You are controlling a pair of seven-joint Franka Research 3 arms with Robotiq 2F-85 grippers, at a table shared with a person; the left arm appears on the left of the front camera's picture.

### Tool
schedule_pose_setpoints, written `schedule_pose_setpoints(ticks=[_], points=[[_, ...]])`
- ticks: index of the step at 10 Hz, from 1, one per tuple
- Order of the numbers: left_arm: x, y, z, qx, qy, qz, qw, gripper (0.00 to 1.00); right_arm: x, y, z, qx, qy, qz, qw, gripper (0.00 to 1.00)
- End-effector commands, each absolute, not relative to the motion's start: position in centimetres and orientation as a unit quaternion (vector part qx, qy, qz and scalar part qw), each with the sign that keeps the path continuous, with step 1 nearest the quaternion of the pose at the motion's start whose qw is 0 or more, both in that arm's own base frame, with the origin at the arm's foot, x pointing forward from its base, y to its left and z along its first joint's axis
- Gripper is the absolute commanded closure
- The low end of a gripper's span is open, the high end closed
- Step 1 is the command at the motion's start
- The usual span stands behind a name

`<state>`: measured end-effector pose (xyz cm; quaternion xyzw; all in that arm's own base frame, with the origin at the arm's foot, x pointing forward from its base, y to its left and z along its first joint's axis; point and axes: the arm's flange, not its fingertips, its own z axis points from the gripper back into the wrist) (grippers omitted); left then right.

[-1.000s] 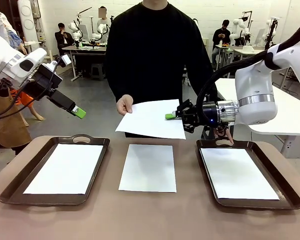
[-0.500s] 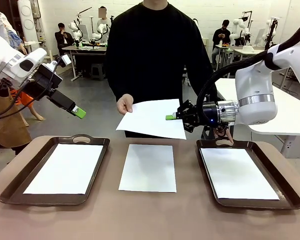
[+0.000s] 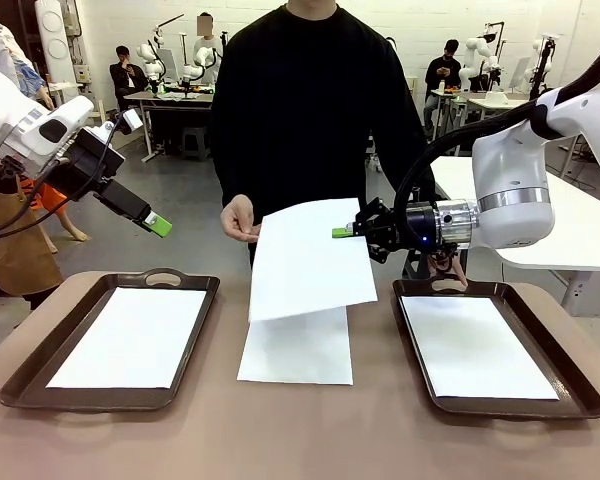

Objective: Sort the A4 documents.
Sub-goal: Receive the A4 Paper, then place the A4 Paper in the designated Handle tray.

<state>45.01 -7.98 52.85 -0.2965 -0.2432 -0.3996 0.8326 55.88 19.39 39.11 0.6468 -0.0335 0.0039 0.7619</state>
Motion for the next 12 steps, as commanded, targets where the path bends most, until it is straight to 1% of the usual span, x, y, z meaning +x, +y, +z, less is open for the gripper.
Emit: schedule_pose_setpoints(ticks=[1,11,12], points=[[44.94,-7.95,52.89,-0.299,-0.243,-0.401,0.831,0.00,55.82,19.51,38.93,0.645,-0.033,0.001,0.763,1.00],[44.94,-7.95,52.89,-0.299,-0.243,-0.401,0.831,0.00,55.82,19.51,38.93,0.645,-0.033,0.001,0.763,1.00],[44.94,-7.95,52.89,-0.299,-0.243,-0.401,0.831,0.00,55.86,19.39,39.06,0.647,-0.033,0.004,0.762,0.99]])
